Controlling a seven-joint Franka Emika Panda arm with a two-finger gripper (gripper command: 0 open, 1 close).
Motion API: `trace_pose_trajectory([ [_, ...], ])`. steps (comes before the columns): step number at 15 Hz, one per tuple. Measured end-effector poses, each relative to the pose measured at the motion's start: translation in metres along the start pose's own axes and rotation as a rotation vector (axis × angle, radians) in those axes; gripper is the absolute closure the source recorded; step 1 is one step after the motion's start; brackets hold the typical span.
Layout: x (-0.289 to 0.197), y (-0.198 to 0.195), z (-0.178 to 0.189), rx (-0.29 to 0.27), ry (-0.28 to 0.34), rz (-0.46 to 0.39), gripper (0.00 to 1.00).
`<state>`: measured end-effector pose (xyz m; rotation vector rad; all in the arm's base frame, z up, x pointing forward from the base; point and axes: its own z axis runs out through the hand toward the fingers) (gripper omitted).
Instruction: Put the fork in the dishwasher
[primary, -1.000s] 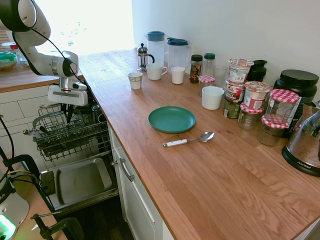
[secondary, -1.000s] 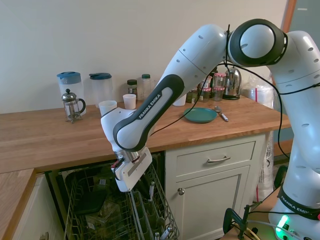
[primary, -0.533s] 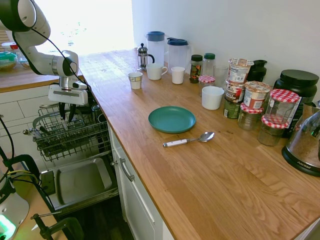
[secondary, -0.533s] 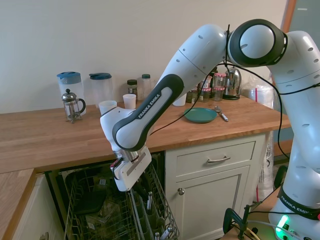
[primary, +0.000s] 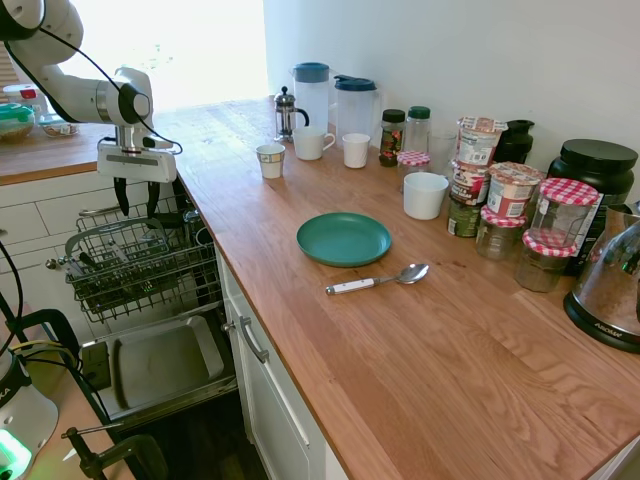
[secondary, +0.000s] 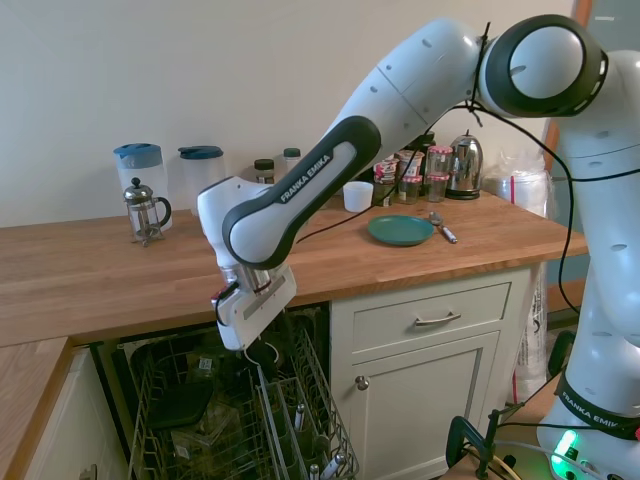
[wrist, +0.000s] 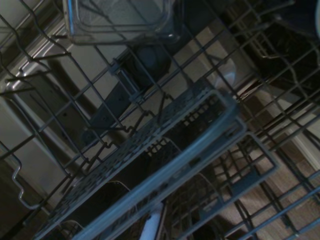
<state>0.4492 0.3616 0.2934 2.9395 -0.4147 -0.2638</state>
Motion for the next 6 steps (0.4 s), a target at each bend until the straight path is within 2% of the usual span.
trace_pose_trajectory([
  [6, -0.008, 0.04, -0.06, 0.058, 0.088, 0.07, 0.0],
])
